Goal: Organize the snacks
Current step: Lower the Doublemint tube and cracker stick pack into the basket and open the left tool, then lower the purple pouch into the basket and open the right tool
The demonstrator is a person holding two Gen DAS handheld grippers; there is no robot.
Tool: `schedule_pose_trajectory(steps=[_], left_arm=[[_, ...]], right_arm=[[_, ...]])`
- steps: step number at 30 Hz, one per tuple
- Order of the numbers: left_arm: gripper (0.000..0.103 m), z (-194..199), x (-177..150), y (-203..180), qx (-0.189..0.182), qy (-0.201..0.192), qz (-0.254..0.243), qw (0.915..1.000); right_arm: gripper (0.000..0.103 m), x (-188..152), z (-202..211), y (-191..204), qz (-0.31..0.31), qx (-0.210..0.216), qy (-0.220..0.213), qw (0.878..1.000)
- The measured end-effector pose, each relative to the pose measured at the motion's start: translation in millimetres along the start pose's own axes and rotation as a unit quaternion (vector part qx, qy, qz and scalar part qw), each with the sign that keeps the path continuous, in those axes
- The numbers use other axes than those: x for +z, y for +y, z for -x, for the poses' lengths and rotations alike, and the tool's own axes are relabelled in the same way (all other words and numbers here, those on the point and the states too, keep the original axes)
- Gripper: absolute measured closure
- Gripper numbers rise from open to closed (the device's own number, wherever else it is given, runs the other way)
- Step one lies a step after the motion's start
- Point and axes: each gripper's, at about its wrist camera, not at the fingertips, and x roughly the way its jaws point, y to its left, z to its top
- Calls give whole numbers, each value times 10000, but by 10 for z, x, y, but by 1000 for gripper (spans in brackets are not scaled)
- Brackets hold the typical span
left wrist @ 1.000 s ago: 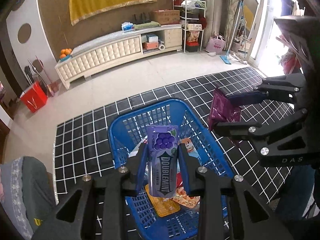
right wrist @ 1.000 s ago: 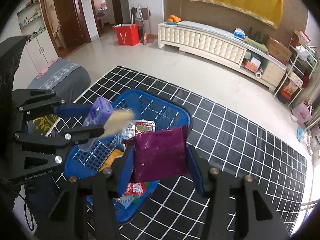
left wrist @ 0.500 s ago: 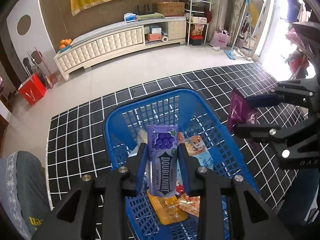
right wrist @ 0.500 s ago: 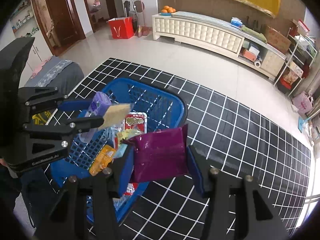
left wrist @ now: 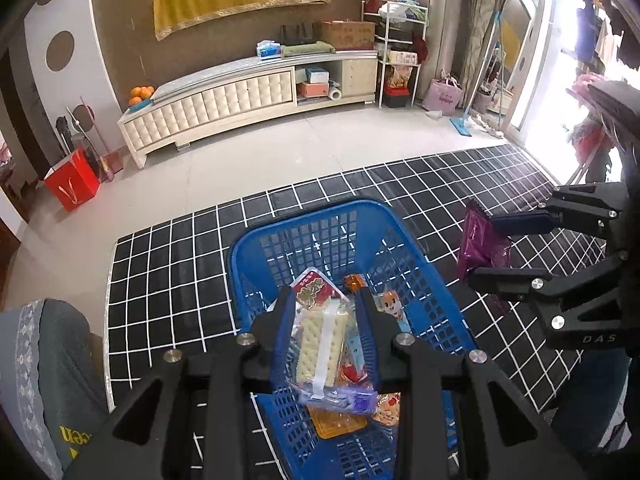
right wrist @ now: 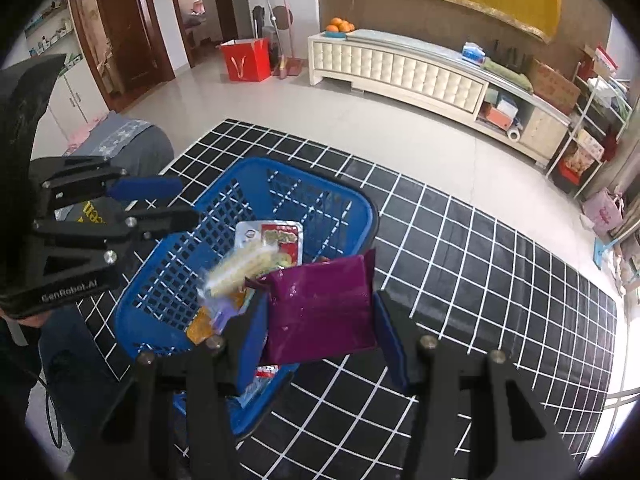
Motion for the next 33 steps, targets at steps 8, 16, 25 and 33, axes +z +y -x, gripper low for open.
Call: schedule_pose_trajectory(steps=[8, 16, 25, 33], left_arm=[[63, 260, -178, -23, 92, -137, 2, 9999], [34, 480, -408, 22, 495, -325, 156, 9981], [29, 460, -733, 82, 769, -424, 371, 9954], [29, 333, -951, 298, 654, -488, 1049, 9911]], right_arm=[[46, 0, 140, 162, 129, 1, -94, 9999], [46, -19, 217, 363, 154, 32, -255, 9996], [46, -89, 50, 562, 9, 129, -242, 9996], [46, -171, -286, 656, 44, 57, 127, 9999]])
